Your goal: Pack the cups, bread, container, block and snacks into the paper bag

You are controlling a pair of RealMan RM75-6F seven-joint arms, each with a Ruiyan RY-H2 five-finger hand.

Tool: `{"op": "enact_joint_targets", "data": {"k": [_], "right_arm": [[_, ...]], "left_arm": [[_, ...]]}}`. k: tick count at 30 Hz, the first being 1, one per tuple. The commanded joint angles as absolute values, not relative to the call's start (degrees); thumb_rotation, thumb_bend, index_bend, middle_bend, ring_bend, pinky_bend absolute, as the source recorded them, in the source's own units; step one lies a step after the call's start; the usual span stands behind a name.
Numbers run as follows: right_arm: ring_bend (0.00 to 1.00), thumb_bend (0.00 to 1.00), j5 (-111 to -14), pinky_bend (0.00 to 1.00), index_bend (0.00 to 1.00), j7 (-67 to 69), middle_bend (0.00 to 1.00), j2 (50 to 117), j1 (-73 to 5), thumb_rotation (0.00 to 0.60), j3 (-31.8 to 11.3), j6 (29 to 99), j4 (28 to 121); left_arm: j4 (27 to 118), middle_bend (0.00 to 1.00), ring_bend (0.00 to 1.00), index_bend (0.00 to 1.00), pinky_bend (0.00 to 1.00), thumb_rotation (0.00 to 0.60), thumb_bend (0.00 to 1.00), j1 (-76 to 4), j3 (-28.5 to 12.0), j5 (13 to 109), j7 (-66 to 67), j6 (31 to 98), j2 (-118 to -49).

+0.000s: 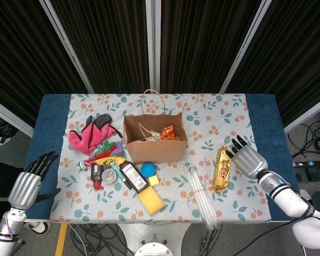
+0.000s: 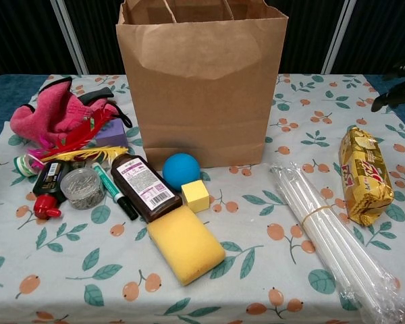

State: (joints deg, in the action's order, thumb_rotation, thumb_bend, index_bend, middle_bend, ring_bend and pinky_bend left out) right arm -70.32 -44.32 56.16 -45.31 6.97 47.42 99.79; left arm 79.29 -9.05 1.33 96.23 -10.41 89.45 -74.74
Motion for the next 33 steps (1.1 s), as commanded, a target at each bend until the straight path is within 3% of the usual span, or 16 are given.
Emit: {"op": "enact_joint_targets", "data": {"k": [1,13,27,30,33], "right_arm": [[0.01,0.00,-83.02,0.00,0.10,-29.50,0.20,63.17,-42.81,0.600,6.36,50.26,88.75],[0.00,0.00,-101.05,0.00,0.03,1.89,0.16,73.95,-41.25,0.600,11.40,58.59,67.01],[0.01,0.00,-104.46,0.00,0.04,5.91,0.19,79.41,-42.17,0.600,12.59,56.99,60.15],[0.10,0.00,-103.84,0.03,0.19,4.89,0.26,81.11,-41.98,0.600,11.72,56.89,58.57],[0.25,0.02,-103.85,0.15,0.42,4.06,0.40,82.28,-41.61,0.600,11.36,57.62,57.54]], "left_arm": [[79.06,0.17,0.13,0.14,0.24,0.600,0.19,-8.96,1.36,96.18,-10.29,89.53,-74.77],[78.98,0.17,0.13,0.14,0.24,0.600,0.19,-9.33,0.98,96.11,-9.84,89.34,-74.75],[78.55,0.17,0.13,0.14,0.24,0.600,0.19,-9.77,0.65,95.54,-9.09,88.59,-75.01],[78.43,0.17,0.13,0.14,0.24,0.600,0.19,-9.70,0.54,95.16,-9.26,88.55,-74.77],[78.41,0.17,0.13,0.14,0.24,0.600,0.19,-9.64,0.53,94.97,-9.46,88.52,-74.65]]}}
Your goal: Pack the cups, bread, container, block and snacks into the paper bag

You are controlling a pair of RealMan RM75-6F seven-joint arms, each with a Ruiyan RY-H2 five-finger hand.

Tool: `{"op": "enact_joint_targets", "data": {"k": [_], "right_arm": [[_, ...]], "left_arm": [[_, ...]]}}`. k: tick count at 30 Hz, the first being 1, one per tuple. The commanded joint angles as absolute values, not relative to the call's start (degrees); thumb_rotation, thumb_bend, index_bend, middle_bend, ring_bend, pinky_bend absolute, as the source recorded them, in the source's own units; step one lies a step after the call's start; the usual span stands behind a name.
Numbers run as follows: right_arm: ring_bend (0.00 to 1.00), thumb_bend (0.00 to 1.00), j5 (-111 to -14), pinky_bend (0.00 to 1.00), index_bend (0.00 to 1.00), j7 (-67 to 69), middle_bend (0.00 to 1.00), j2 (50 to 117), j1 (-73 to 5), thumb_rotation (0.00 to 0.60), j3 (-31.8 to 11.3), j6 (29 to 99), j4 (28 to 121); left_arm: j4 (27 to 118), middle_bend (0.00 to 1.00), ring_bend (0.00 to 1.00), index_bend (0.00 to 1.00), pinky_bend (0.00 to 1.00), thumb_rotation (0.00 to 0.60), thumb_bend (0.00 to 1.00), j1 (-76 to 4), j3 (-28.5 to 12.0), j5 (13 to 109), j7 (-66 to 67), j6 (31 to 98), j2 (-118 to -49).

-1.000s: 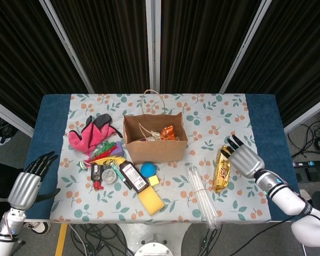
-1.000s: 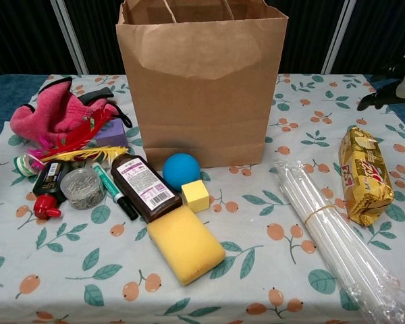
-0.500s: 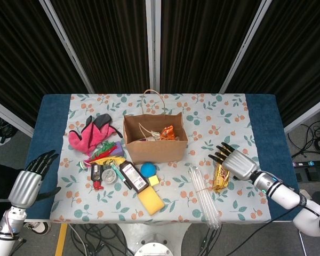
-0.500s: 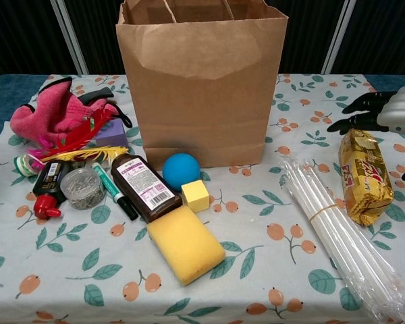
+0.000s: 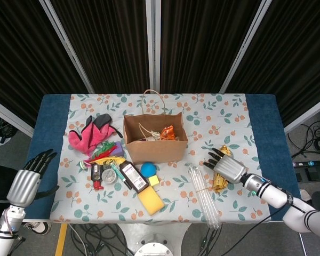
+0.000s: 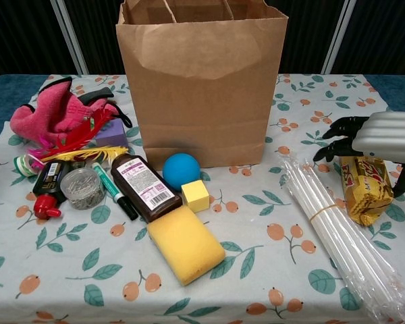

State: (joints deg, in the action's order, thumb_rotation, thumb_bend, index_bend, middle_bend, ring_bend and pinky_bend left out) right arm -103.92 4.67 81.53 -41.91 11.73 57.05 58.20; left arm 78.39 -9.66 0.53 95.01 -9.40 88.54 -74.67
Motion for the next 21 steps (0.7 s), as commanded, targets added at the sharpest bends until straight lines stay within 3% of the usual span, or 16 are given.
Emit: {"op": "enact_joint_targets", "data": {"k": [1,5,7,13,21], "right_arm": [[0.29,0.04,-103.92,0.18,0.48,3.76,0.43,82.56,-41.43,0.600,11.19,58.23,57.30],[0.43,0.10,-103.98,0.31,0.65,2.89,0.56,82.23,-40.96,0.600,10.52,60.36,57.67],[0.45,0.11,-103.83,0.34,0.67,2.30,0.58,81.22,-40.78,0.600,9.94,61.64,58.83],[0.45,0.11,-101.94,0.34,0.68,-0.54,0.59,72.88,-40.19,0.600,4.36,70.23,70.09],[0.45,0.11,-93.27,0.34,0.69,-2.58,0.59,60.01,-41.25,0.600,-8.24,76.07,93.21]], "left_arm": [[78.44,0.17,0.13,0.14,0.24,0.600,0.19,-9.63,0.54,94.96,-9.51,88.53,-74.64],[78.62,0.17,0.13,0.14,0.24,0.600,0.19,-9.66,0.56,95.13,-9.58,88.66,-74.55],[78.85,0.17,0.13,0.14,0.24,0.600,0.19,-9.64,0.55,95.21,-9.70,88.83,-74.49],[79.61,0.17,0.13,0.14,0.24,0.600,0.19,-9.66,0.75,95.73,-9.93,89.09,-74.17],[79.96,0.17,0.13,0.14,0.24,0.600,0.19,-9.56,1.11,96.39,-10.69,89.55,-74.09]]}}
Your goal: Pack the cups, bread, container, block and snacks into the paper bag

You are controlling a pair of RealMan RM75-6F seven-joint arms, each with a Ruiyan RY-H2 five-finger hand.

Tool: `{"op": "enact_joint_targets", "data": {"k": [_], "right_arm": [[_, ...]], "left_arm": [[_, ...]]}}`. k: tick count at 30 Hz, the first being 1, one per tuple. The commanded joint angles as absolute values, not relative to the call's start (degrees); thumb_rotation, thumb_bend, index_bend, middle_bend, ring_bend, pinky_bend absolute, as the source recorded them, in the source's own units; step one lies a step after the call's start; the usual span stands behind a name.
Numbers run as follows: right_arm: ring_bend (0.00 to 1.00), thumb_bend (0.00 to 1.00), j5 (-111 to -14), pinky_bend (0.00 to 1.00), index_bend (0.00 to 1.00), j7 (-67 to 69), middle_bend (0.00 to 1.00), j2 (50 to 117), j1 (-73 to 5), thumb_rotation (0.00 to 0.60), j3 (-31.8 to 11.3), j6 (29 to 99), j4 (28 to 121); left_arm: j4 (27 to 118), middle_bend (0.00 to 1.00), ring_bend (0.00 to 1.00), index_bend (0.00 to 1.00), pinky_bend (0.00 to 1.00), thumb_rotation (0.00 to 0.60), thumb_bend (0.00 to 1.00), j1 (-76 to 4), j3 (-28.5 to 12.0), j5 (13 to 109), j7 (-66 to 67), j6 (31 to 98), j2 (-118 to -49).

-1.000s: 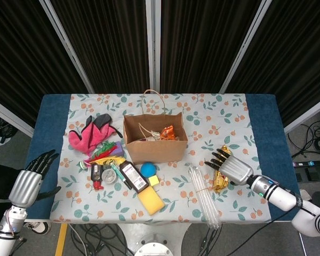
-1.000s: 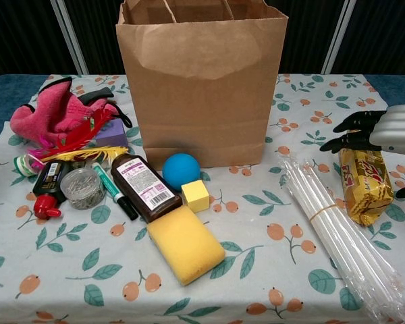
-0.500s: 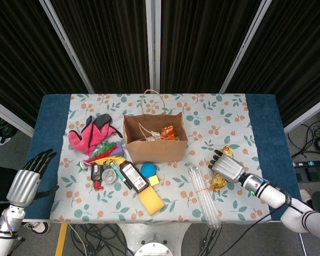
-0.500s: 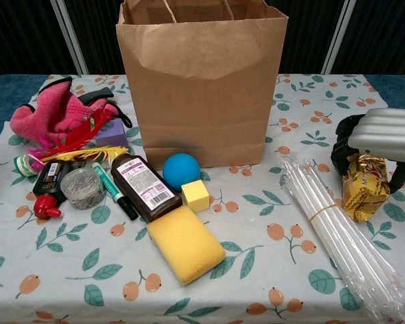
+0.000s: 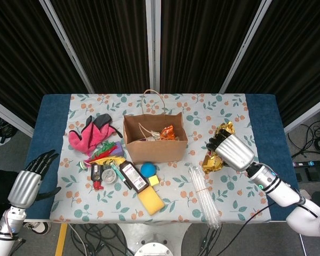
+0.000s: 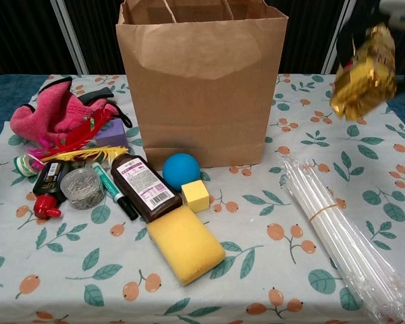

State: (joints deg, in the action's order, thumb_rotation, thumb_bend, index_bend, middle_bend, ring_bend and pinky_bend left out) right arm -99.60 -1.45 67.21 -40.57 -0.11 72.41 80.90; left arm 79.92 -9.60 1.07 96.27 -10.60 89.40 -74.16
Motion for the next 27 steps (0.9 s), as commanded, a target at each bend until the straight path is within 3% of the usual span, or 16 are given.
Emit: {"op": "enact_joint_targets", "data": {"k": [1,6,11,20,27], "right_arm": [[0.45,0.11,-91.75,0.34,0.69,-2.36,0.59,59.56,-41.51,0.600,-9.75,76.14,95.28],[0.45,0.12,-83.04,0.35,0.69,-1.87,0.59,60.49,-43.92,0.600,-17.16,75.07,104.35],[0.45,0.13,-73.43,0.35,0.69,-3.35,0.59,65.54,-47.24,0.600,-22.61,73.40,110.97],[0.45,0.13,-55.22,0.35,0.69,0.52,0.59,77.49,-50.84,0.600,-28.07,72.39,117.30],[0.45,0.13,-47.22,0.35,0.69,5.65,0.59,82.10,-50.04,0.600,-30.99,73.36,117.77]], "left_arm": [[80.01,0.17,0.13,0.14,0.24,0.600,0.19,-9.57,1.10,96.44,-10.76,89.63,-74.03],[80.35,0.17,0.13,0.14,0.24,0.600,0.19,-9.50,1.03,96.42,-11.20,89.90,-73.46],[80.46,0.17,0.13,0.14,0.24,0.600,0.19,-9.38,1.08,96.42,-11.54,90.06,-73.35],[79.72,0.17,0.13,0.14,0.24,0.600,0.19,-9.46,0.92,96.11,-12.46,89.90,-73.68],[79.00,0.17,0.13,0.14,0.24,0.600,0.19,-9.38,0.76,95.60,-13.38,89.83,-73.34]]}}
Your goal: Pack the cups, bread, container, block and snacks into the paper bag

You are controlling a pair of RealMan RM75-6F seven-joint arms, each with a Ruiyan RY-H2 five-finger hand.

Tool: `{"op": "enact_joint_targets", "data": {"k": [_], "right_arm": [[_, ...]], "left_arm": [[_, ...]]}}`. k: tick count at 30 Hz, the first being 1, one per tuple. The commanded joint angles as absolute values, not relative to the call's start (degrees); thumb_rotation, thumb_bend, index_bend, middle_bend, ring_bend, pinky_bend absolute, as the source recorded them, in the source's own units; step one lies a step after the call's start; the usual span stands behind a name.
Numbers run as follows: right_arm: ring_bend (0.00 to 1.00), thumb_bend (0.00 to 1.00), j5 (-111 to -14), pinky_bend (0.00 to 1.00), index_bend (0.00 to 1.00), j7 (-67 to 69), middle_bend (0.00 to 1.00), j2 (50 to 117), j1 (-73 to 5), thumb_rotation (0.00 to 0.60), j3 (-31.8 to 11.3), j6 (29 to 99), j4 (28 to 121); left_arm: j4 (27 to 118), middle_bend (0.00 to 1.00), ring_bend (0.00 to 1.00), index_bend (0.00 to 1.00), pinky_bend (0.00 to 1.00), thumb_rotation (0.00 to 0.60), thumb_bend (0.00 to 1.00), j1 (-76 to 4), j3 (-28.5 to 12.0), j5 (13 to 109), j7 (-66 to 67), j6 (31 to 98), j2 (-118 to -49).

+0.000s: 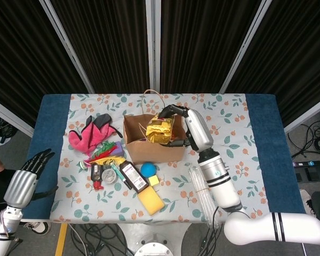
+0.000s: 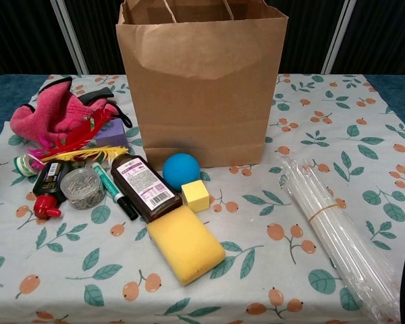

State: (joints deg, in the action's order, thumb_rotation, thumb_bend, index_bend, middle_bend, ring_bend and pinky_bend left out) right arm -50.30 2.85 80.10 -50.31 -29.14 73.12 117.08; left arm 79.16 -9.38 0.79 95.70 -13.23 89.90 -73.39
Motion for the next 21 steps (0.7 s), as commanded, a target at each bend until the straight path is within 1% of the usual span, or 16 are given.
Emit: {"op": "enact_joint_targets", "data": {"k": [1,8,12,16,17,18,19,21], "right_arm": [[0.45,0.13,-46.39,0.35,0.69,6.54,0.59,82.36,-49.78,0.600,-31.35,73.20,117.73],[0.45,0.13,-41.96,0.35,0.69,12.07,0.59,84.29,-47.53,0.600,-32.53,71.77,115.63],[0.44,0.13,-40.77,0.35,0.69,12.52,0.59,85.53,-46.96,0.600,-32.03,71.29,113.73],[0.42,0.12,-40.45,0.33,0.66,13.37,0.59,86.30,-46.71,0.600,-31.92,69.46,111.81],[0.40,0.10,-40.63,0.31,0.63,13.83,0.58,86.21,-46.64,0.600,-31.95,68.38,111.43],[0.37,0.09,-40.82,0.27,0.59,14.23,0.56,86.04,-46.58,0.600,-31.97,67.41,111.26],[0.31,0.07,-41.23,0.23,0.52,14.84,0.51,85.78,-46.51,0.600,-32.03,66.24,111.18],[0.16,0.02,-42.74,0.11,0.32,16.57,0.37,84.81,-46.17,0.600,-32.07,63.14,111.01]], "left_arm": [[78.91,0.17,0.13,0.14,0.24,0.600,0.19,-9.40,0.75,95.57,-13.48,89.79,-73.36],[78.61,0.17,0.13,0.14,0.24,0.600,0.19,-9.45,1.01,95.81,-13.52,89.58,-73.33],[78.81,0.17,0.13,0.14,0.24,0.600,0.19,-9.60,0.84,95.78,-13.39,89.52,-72.82],[79.06,0.17,0.13,0.14,0.24,0.600,0.19,-9.72,0.64,95.55,-13.30,89.37,-72.60],[79.05,0.17,0.13,0.14,0.24,0.600,0.19,-9.72,0.64,95.49,-13.21,89.31,-72.62],[79.04,0.17,0.13,0.14,0.24,0.600,0.19,-9.71,0.66,95.44,-13.20,89.24,-72.66],[79.03,0.17,0.13,0.14,0.24,0.600,0.19,-9.68,0.68,95.38,-13.23,89.21,-72.69],[78.94,0.17,0.13,0.14,0.24,0.600,0.19,-9.62,0.74,95.28,-13.26,89.11,-72.77]]}}
